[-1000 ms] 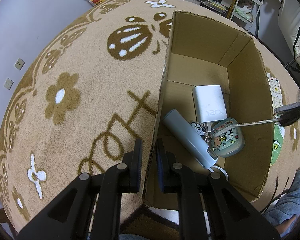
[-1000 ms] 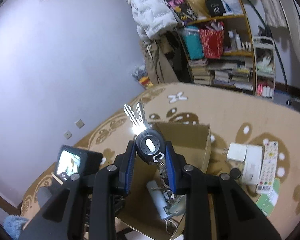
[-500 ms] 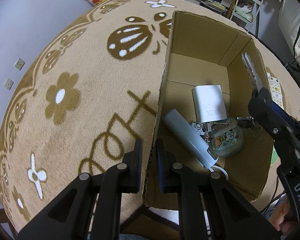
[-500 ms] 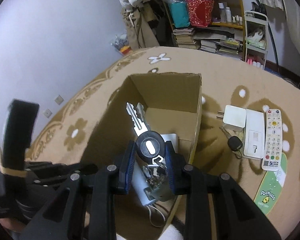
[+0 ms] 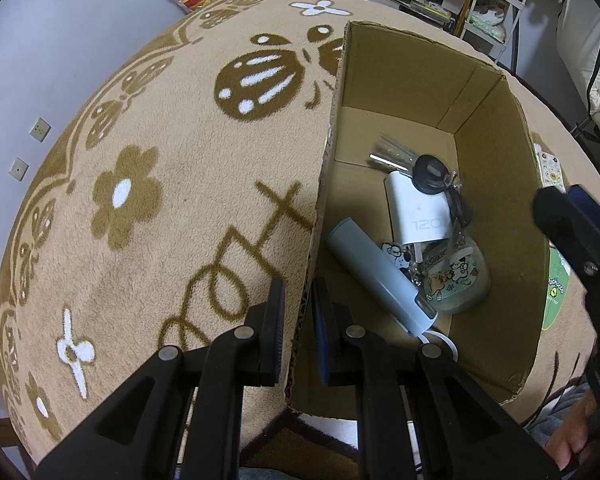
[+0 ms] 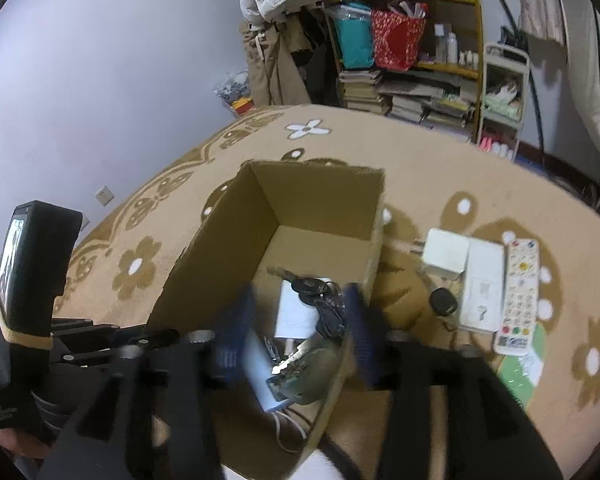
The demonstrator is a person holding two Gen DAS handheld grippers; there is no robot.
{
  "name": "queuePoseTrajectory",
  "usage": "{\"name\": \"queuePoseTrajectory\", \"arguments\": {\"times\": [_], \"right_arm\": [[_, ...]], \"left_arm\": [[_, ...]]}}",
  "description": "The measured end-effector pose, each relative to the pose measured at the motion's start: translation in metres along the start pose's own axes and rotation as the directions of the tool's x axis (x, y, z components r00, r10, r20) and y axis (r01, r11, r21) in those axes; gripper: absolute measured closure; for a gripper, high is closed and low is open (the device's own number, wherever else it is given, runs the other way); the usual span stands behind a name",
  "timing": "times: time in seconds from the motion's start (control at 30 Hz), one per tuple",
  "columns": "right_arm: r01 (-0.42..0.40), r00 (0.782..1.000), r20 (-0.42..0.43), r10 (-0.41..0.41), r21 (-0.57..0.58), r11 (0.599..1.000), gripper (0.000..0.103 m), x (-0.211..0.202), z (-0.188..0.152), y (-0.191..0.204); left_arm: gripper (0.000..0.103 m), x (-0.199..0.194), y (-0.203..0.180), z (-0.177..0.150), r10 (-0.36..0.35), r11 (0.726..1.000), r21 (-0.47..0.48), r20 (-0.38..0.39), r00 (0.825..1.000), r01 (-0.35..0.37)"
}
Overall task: Organize rigid objects
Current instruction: 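Lift the keys into the box and open the right gripper, then move the right gripper to the white TV remote and grasp it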
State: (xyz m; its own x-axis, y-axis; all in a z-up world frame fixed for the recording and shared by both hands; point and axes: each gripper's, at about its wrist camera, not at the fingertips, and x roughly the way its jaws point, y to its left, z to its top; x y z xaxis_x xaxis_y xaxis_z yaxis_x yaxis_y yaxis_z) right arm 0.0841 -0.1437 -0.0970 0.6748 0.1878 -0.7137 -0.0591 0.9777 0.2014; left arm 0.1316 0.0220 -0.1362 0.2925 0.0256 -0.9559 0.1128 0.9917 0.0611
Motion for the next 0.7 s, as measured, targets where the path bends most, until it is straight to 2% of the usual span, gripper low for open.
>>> {"name": "queuePoseTrajectory", "arguments": {"times": [0.07, 0.17, 0.4, 0.7], "right_arm": [[0.023, 1.0, 0.016, -0.023, 0.004, 1.0, 0.018, -0.004, 0.002, -0.004], [0.05, 0.998, 0.035, -0.051, 0.022, 0.999, 0.006, -0.008, 0.006, -0.015], [0.153, 0.988, 0.015, -0.155, 0.072, 0.986, 0.003, -0.003, 0.01, -0.054], [0.224, 0.975, -0.02, -0.223, 0.148, 0.963, 0.003, 0.007, 0.006, -0.105]], "left_arm": [[0.089, 0.0, 0.0, 0.0, 0.001, 1.0, 0.0, -0.001, 1.0, -0.001], [0.089, 0.0, 0.0, 0.0, 0.0, 1.0, 0.0, -0.001, 1.0, 0.0], [0.089, -0.001, 0.0, 0.0, -0.002, 1.0, -0.002, -0.001, 1.0, 0.002], [0.089, -0.002, 0.0, -0.001, -0.01, 1.0, -0.007, -0.003, 1.0, 0.01]]}}
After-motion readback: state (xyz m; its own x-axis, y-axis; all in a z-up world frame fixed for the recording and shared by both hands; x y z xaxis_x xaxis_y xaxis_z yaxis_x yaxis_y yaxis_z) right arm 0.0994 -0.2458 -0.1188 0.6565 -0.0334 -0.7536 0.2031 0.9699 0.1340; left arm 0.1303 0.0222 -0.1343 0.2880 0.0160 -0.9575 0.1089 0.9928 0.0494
